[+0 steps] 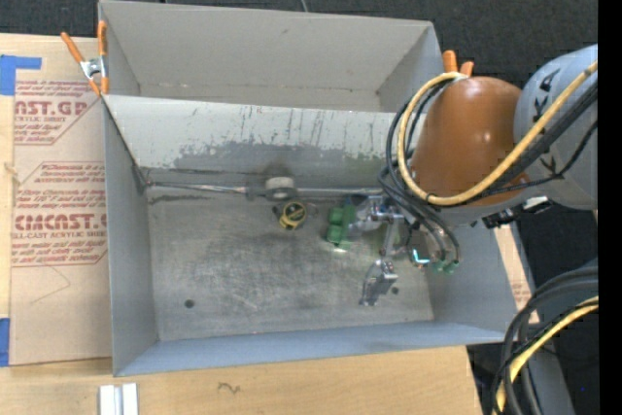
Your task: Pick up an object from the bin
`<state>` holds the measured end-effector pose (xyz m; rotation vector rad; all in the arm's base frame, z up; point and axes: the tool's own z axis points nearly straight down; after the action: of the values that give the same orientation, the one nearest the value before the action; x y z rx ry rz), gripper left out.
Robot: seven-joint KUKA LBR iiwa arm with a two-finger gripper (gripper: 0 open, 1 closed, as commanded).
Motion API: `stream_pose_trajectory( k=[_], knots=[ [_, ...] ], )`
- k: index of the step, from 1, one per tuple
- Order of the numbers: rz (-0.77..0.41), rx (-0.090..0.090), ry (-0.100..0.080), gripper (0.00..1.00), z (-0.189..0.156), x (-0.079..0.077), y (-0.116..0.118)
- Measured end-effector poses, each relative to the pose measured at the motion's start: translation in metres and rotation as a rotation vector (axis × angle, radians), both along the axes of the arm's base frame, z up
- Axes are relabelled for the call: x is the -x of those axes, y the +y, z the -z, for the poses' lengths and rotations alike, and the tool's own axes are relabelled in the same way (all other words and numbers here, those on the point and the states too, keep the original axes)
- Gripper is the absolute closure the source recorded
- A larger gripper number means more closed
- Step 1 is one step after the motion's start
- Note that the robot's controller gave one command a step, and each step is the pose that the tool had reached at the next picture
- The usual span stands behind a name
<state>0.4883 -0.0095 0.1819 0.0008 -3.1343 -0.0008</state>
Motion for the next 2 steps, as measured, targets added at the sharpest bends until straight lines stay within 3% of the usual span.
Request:
stream_pose_trajectory(
  k=[1,2],
  knots=[
    [-0.145,0.0,-0.013,0.0,0.038,-0.093,0.007],
    [0.024,-0.002,-0.012,0.0,0.109,-0.101,-0.023]
  ],
)
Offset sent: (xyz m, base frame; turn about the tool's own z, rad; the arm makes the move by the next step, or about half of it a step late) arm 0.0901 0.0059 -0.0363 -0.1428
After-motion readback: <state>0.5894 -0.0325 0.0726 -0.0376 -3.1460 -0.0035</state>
